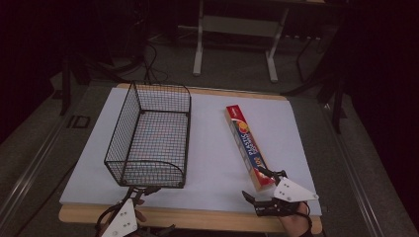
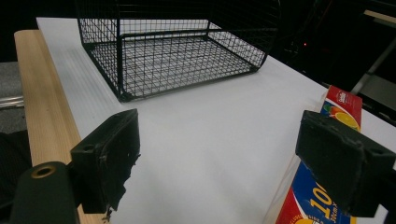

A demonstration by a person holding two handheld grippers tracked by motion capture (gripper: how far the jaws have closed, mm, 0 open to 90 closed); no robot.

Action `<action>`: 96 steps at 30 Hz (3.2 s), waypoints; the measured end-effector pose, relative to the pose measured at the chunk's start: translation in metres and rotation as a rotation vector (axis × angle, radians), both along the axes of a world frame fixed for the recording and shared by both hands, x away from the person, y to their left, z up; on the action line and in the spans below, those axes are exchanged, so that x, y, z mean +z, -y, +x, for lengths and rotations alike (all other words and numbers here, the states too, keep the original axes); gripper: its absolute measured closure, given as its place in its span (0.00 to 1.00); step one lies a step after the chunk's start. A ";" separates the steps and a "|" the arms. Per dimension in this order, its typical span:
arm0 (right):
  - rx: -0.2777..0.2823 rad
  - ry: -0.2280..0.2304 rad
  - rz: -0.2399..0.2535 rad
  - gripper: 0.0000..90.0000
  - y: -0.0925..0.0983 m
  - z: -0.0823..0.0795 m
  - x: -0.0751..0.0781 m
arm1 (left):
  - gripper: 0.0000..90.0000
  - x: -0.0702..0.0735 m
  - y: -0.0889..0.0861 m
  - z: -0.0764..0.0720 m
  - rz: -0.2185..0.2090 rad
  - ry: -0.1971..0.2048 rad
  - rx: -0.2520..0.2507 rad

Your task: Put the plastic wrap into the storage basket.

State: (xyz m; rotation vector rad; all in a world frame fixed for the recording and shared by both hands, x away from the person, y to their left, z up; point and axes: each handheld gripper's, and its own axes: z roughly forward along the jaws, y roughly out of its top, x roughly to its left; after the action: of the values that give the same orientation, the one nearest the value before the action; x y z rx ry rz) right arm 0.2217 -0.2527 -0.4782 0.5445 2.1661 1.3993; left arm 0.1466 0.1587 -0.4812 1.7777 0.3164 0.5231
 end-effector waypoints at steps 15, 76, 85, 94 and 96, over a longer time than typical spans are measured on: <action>-0.113 0.001 -0.040 0.14 -0.002 0.002 -0.003 | 0.02 0.000 0.004 -0.001 0.006 -0.005 0.006; -0.482 -0.467 -0.265 0.11 -0.036 0.155 0.011 | 0.02 -0.003 0.010 -0.001 0.061 -0.032 -0.024; -0.543 -0.564 -0.297 0.11 -0.042 0.176 0.011 | 0.02 -0.003 0.010 -0.001 0.061 -0.033 -0.025; -0.568 -0.699 -0.397 0.12 -0.055 0.196 0.009 | 0.02 -0.003 0.010 -0.001 0.056 -0.034 -0.028; -0.583 -0.722 -0.409 0.14 -0.057 0.201 0.008 | 0.02 -0.003 0.009 -0.001 0.054 -0.034 -0.028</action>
State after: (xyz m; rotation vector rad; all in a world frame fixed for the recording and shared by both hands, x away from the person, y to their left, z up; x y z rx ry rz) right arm 0.4223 -0.1961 -0.4701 1.5308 2.4079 0.4489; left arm 0.1456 0.1493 -0.4843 1.8429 0.3034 0.4859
